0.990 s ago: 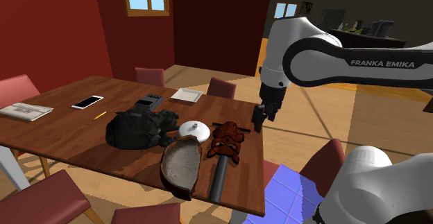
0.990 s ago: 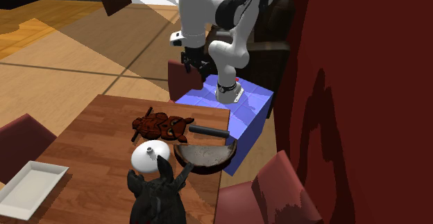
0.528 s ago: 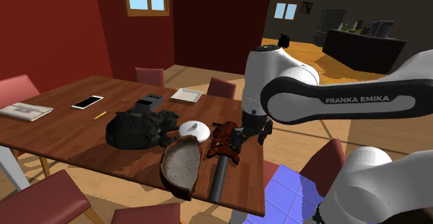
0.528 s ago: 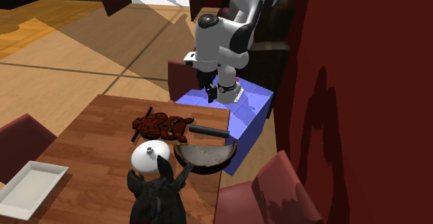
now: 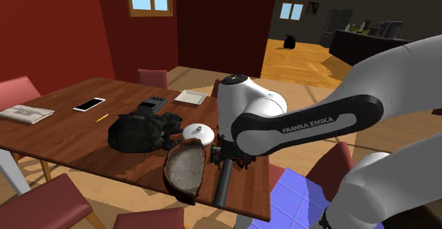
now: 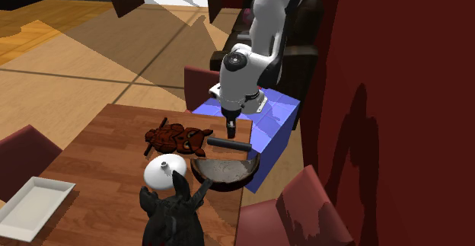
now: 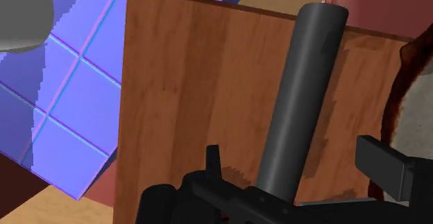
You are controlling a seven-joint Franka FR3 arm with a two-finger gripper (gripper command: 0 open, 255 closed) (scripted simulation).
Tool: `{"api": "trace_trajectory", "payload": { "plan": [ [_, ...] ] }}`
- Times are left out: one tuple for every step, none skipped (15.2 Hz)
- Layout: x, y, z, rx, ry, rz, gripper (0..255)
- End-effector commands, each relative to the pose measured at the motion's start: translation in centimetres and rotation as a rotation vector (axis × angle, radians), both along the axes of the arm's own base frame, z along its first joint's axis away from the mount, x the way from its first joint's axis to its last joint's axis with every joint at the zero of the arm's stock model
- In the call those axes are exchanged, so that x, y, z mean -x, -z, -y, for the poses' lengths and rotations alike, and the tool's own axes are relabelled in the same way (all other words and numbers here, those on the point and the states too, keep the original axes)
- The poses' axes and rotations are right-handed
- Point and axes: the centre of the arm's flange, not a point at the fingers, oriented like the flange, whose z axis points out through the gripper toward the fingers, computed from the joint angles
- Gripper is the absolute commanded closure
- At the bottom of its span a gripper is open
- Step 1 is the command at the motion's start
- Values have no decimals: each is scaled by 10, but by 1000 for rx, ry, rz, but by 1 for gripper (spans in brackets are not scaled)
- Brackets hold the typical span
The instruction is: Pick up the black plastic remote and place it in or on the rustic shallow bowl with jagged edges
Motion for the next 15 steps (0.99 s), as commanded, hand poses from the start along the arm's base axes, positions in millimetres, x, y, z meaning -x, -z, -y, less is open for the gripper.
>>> {"api": "trace_trajectory", "payload": {
  "plan": [
    [-15,23,-14,8,114,7,0],
    [-23,33,-19,13,166,9,0],
    [-25,34,-19,14,173,9,0],
    [-24,40,-18,14,173,9,0],
    [-24,45,-18,14,173,9,0],
    [-24,50,-17,14,173,9,0],
    [-23,55,-16,14,173,9,0],
    [-23,60,-16,14,173,9,0],
    [-23,66,-15,14,173,9,0],
    [-23,74,-14,14,173,9,0],
    [-23,74,-14,14,173,9,0],
    [-23,74,-14,14,173,9,0],
    [-22,74,-14,14,173,9,0],
    [-23,74,-14,14,173,9,0],
    [-23,74,-14,14,173,9,0]
  ]
}}
